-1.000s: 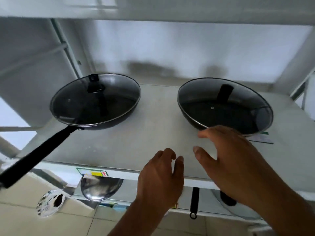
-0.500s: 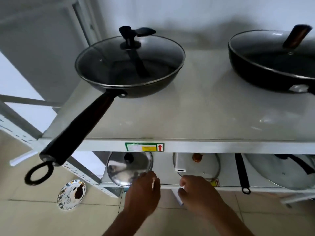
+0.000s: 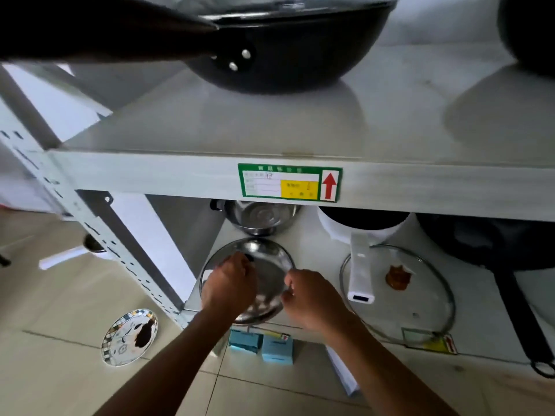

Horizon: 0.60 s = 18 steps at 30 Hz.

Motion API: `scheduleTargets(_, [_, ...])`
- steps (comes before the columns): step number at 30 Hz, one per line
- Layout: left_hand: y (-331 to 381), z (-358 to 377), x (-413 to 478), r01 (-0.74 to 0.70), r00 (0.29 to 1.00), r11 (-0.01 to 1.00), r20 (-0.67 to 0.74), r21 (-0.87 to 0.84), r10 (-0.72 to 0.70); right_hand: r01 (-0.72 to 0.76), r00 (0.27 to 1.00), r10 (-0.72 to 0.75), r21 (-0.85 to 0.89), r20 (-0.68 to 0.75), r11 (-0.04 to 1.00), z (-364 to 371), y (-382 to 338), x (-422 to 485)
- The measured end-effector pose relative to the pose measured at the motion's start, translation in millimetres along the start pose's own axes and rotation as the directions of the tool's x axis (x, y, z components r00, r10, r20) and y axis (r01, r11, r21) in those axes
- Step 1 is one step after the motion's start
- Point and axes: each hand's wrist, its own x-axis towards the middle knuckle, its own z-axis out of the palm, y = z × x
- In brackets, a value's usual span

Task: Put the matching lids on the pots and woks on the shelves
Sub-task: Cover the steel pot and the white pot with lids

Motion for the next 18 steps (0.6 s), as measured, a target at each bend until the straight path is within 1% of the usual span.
scheduleTargets(3, [-17.7, 18.2, 20.4, 0.0, 1.0, 0.999, 0.017, 0.045, -0.001, 0.032, 0.998, -0.034, -0.036, -0.062, 0.999, 17.3, 7.2, 25.3])
scheduleTargets(7, [-37.2, 39.7, 46.5, 0.063, 0.998, 0.994, 0.014, 0.094, -0.065, 0.063, 0.994, -0.068, -0.056, -0.09, 0.996, 44.8, 8.5, 54.0])
scheduleTargets(9, [-47.6, 49.3, 58.7, 0.042, 0.999, 0.994, 0.03, 0.1, -0.045, 0.088, 0.989, -0.092, -0.034, -0.117, 0.996, 61.3, 5.7, 67.4])
scheduleTargets(10, [-51.6, 52.5, 62.6, 0.038, 0.999, 0.995, 0.032, 0.09, -0.041, 0.107, 0.985, -0.109, -0.027, -0.135, 0.994, 68.9, 4.2, 73.4])
scheduleTargets(13, [-58.0, 59.6, 68.9, 0.019, 1.0, 1.0, -0.019, 0.017, -0.018, 0.171, 0.962, -0.176, -0.046, -0.21, 0.984, 87.3, -0.6, 88.9])
scheduleTargets(15, [-54.3, 61.1, 71.2, 0.067, 0.997, 0.996, -0.045, -0.052, -0.07, 0.205, 0.947, -0.208, -0.041, -0.243, 0.978, 91.7, -2.3, 94.4])
scheduleTargets(16, [-53.3, 61.8, 73.7, 0.086, 0.995, 0.994, -0.052, -0.067, -0.089, 0.224, 0.941, -0.225, -0.033, -0.251, 0.974, 93.2, -2.5, 95.6])
scheduleTargets(18, [-50.6, 62.2, 85.0, 0.076, 0.995, 0.996, -0.066, -0.047, -0.079, 0.25, 0.931, -0.25, -0.032, -0.267, 0.968, 94.9, -0.6, 96.0])
